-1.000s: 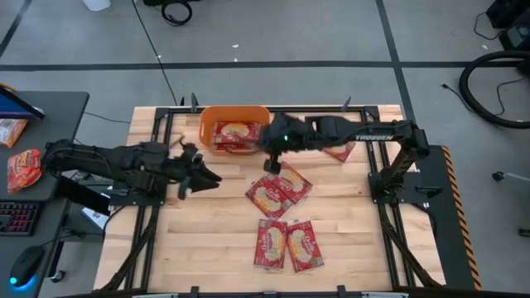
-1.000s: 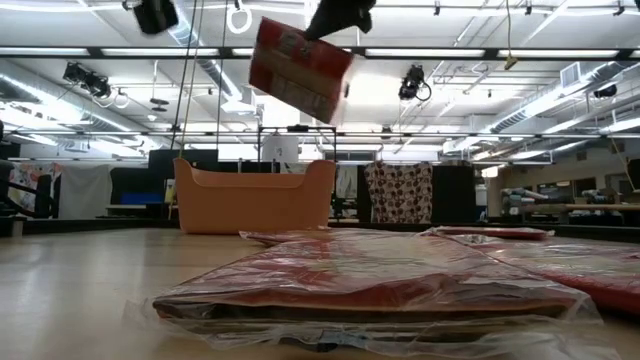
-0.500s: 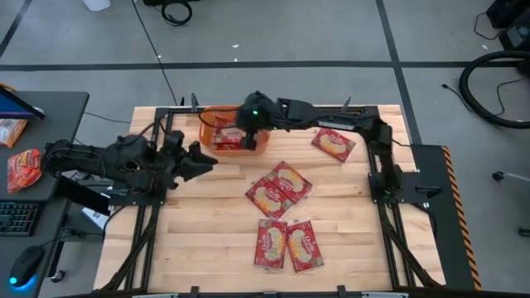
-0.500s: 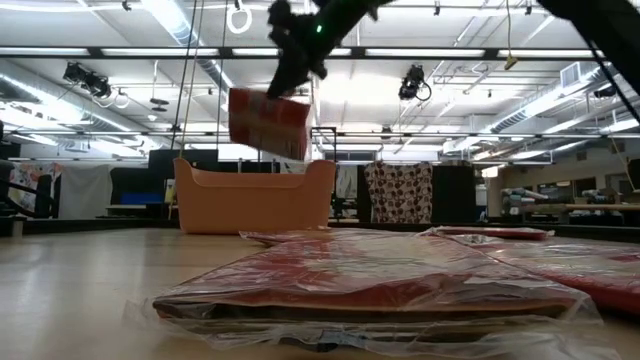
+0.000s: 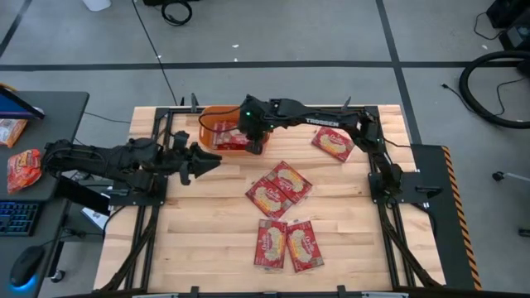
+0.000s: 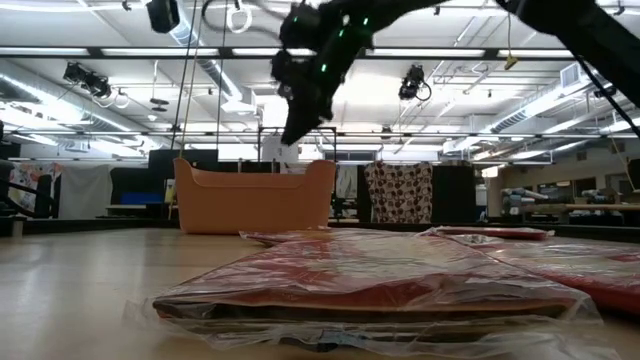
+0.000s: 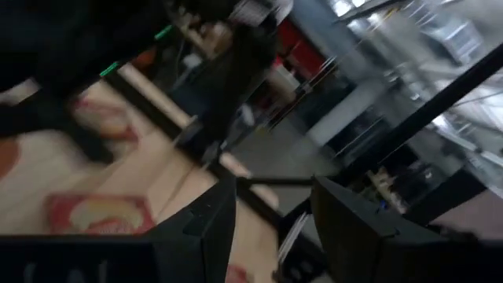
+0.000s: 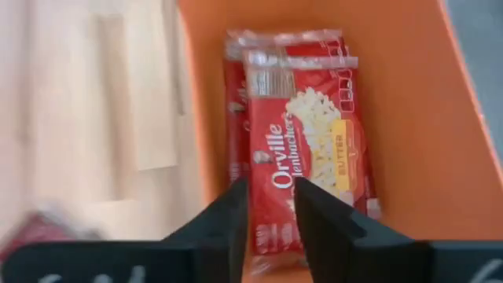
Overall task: Sort popcorn bags into baskets
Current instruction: Put the red popcorn bag into the orange bin
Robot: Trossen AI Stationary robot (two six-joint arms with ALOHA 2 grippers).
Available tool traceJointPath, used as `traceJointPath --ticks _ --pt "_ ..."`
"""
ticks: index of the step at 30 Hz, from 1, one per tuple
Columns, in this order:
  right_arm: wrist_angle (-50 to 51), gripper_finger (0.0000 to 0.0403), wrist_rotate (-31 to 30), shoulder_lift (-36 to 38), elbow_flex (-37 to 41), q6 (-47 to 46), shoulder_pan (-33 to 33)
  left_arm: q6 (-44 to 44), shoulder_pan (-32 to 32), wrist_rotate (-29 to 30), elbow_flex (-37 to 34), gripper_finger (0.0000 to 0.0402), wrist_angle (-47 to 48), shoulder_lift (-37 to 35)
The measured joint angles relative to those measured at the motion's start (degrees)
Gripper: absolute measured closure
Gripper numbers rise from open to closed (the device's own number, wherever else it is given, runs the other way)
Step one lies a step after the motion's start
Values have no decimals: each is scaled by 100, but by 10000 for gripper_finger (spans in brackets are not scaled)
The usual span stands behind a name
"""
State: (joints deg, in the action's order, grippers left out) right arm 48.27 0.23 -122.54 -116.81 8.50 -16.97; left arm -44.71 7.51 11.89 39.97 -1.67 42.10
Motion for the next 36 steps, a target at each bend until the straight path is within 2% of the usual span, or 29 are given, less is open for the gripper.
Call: traceJointPath --ticks 7,13,18,24,29,32,36 --pt "1070 252 383 688 -15 -904 260 181 2 -359 2 228 1069 -61" --pt "2039 245 219 893 63 -1437 608 214 -4 188 0 228 1128 -49" --pt "2138 238 -14 1326 799 -1425 709 177 -7 190 7 228 1117 -182" --pt "2149 227 -105 2162 2226 -1316 101 -137 -4 130 7 228 1159 -476" --pt "1705 224 -663 2843 3589 -949 -596 -300 0 75 7 228 1105 -625" --pt "1105 221 -631 3006 4294 -965 -1061 -274 -4 101 7 228 1061 -599" --pt "1043 210 -582 2898 4810 -1474 -1558 -272 4 130 7 228 981 -513"
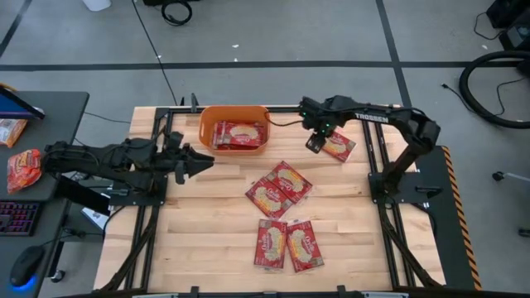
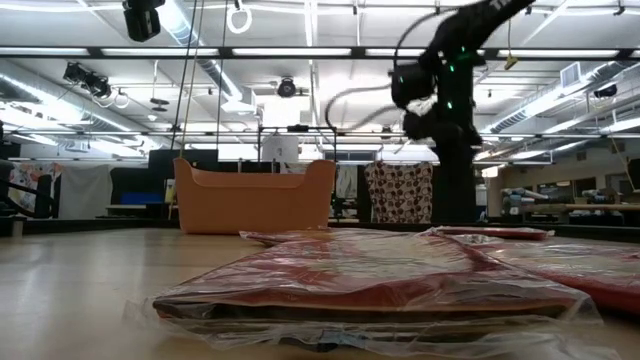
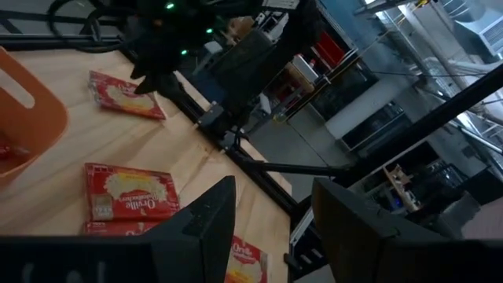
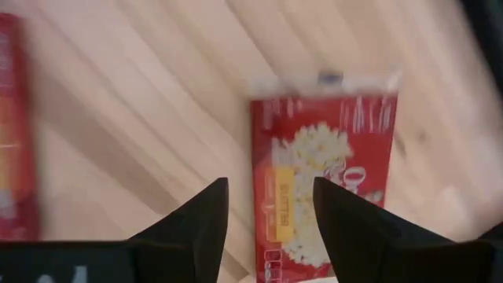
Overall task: Sort popcorn bags into baskets
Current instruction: Put the red popcorn bag into the orange bin
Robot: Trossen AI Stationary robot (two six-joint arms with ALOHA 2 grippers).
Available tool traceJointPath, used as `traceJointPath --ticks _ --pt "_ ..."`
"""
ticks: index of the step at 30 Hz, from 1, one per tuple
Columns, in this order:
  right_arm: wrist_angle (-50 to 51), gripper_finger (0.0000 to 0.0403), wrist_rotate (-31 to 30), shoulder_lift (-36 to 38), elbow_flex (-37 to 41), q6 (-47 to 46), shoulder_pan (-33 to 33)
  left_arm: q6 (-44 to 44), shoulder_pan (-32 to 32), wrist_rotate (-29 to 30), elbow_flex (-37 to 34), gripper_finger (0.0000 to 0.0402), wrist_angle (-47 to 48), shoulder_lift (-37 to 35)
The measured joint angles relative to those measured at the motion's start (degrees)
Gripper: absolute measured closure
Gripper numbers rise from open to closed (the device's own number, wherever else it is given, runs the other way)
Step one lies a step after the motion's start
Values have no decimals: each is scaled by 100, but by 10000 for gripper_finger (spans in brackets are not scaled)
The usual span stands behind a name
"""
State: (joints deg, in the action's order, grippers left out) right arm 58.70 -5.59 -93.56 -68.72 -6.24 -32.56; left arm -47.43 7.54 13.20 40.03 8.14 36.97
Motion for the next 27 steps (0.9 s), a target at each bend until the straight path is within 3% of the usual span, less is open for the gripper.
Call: traceJointPath --ticks 11,24,27 --pt "-555 186 236 -266 721 26 -555 -146 3 9 -2 228 30 76" --pt "-949 194 561 -288 1240 643 -307 -448 23 -538 -2 228 -8 92" --pt "-1073 194 219 -288 1240 702 -145 -447 18 -574 -2 228 -138 92"
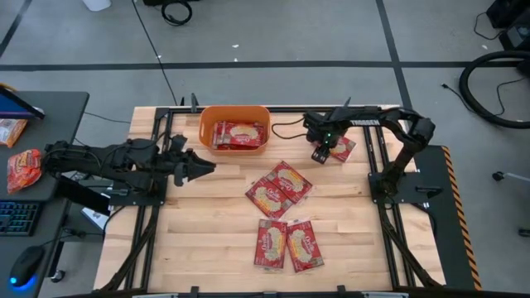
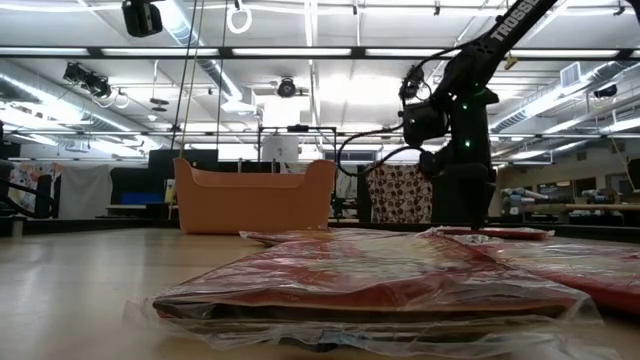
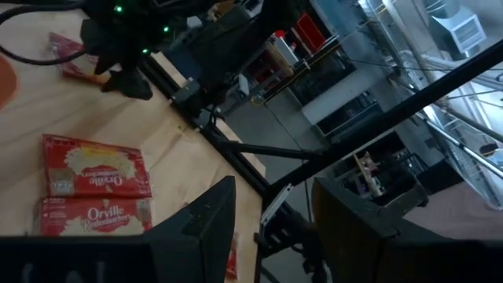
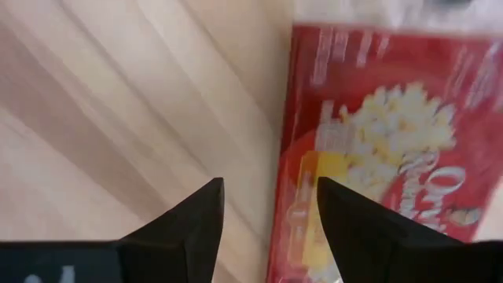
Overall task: Sort popcorn bags into baskets
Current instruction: Put the red popcorn bag into the orange bin
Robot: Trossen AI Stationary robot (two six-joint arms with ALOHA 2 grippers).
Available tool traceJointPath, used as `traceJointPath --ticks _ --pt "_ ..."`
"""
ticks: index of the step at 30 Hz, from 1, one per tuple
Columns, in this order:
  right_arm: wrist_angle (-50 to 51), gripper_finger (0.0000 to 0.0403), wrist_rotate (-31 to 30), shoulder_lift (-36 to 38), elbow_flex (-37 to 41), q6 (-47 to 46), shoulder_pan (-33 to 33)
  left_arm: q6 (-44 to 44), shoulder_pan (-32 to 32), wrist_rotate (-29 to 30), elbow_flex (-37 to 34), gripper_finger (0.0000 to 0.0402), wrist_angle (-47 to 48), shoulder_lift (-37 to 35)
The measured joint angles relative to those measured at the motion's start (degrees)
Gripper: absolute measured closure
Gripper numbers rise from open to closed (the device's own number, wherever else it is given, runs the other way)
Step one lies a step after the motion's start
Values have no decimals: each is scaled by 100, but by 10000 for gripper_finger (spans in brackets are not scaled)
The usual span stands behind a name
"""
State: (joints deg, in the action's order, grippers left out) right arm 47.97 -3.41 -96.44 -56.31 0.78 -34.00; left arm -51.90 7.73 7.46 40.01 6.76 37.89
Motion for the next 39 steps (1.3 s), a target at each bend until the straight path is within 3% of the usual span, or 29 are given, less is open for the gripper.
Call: traceJointPath --ticks 4,19,23,29,32,34,39 --pt "-437 194 -831 0 0 164 44 -4 0 -8 0 228 -24 0" --pt "-717 208 -606 -79 308 16 29 -32 2 -688 0 228 -5 0" --pt "-1034 251 -319 -80 316 86 120 904 0 -200 3 228 201 97" --pt "-1237 362 -44 -82 295 106 266 3032 -4 1101 2 228 452 444" --pt "-1220 394 456 -15 301 -121 384 3427 -27 1325 4 228 433 688" --pt "-1156 395 715 92 318 -281 495 3393 -106 1258 4 229 472 922" --pt "-509 398 934 839 164 -608 1027 2880 -413 173 2 240 132 1675"
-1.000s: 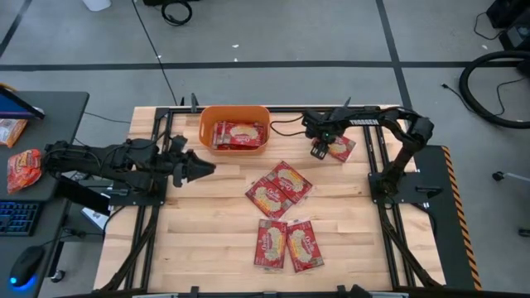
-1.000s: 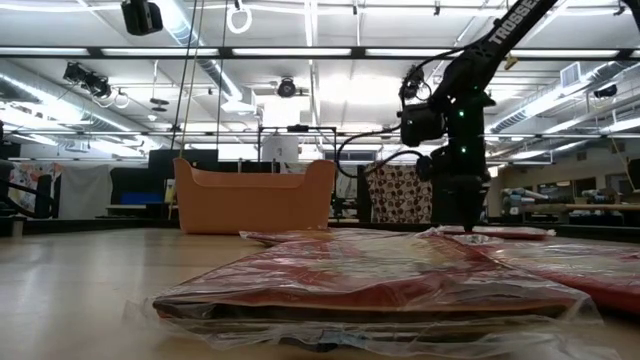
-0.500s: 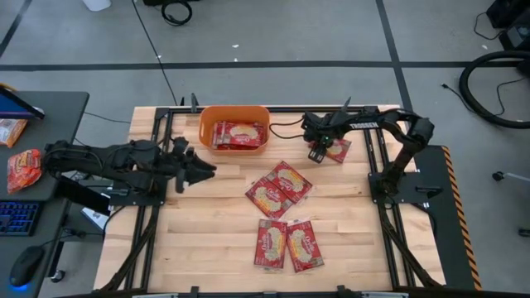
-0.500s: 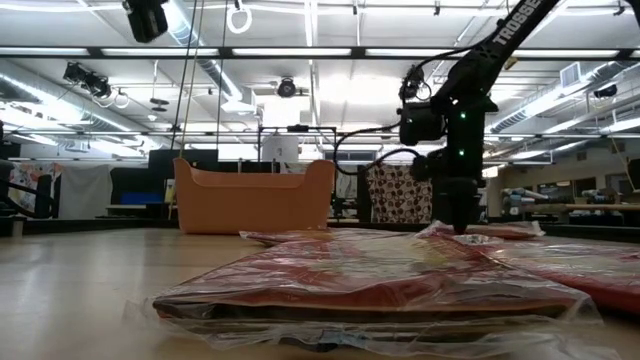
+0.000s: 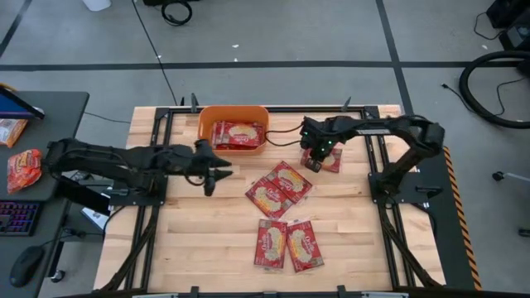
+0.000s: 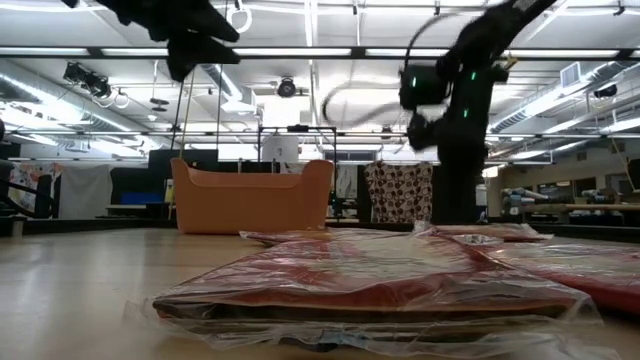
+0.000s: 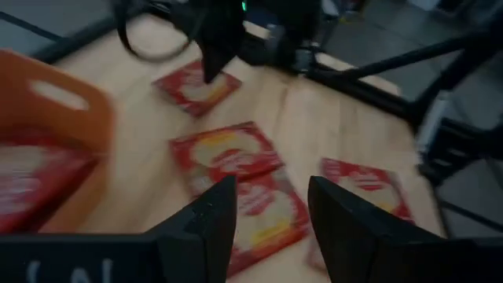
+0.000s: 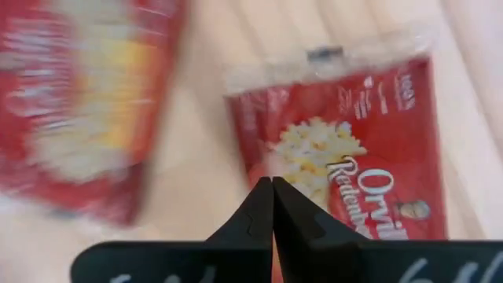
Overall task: Sort popcorn bags into baskets
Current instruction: Put the red popcorn bag into the orange bin
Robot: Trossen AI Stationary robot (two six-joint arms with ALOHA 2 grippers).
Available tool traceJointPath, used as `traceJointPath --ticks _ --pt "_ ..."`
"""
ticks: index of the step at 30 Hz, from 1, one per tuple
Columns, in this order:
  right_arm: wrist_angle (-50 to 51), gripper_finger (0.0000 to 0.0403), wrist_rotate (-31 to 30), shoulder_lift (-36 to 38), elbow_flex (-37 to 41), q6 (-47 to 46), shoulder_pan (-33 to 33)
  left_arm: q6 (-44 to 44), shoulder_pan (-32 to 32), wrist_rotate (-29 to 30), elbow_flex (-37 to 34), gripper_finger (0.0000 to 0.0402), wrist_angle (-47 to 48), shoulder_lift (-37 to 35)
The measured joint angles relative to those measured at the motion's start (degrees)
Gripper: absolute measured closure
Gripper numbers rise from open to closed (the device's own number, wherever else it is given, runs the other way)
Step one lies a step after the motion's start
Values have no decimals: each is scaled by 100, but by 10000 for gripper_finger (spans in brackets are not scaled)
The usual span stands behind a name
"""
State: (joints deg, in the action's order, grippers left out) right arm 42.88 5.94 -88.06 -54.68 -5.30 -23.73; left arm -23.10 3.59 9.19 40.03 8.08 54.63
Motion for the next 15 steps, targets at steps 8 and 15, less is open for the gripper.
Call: traceJointPath --ticks 8,15 --pt "-19 398 -614 925 -332 -148 759 -84 12 -155 0 239 -655 958" --pt "-169 314 -337 207 -336 267 55 -694 81 -1037 0 222 -1442 1227"
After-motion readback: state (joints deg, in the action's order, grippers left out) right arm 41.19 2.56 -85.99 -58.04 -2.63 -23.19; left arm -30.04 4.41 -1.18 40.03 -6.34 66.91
